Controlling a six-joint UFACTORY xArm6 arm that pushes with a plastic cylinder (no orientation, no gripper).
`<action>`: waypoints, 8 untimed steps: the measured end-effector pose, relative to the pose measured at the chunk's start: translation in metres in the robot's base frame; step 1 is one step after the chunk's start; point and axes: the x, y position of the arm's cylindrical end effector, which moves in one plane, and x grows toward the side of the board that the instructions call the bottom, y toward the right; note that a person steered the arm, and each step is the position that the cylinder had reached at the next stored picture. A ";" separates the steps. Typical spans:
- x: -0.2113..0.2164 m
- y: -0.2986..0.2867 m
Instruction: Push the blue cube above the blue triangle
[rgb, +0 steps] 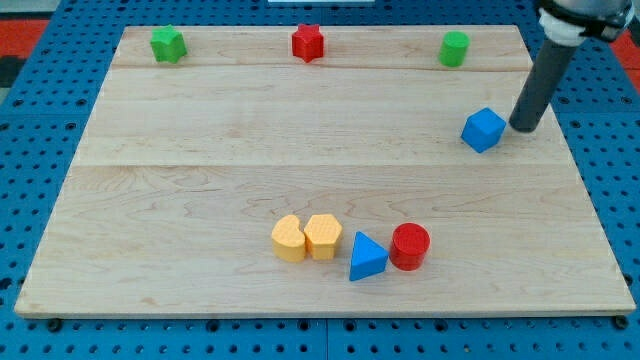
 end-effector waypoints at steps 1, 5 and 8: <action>0.004 -0.030; -0.015 -0.098; 0.043 -0.101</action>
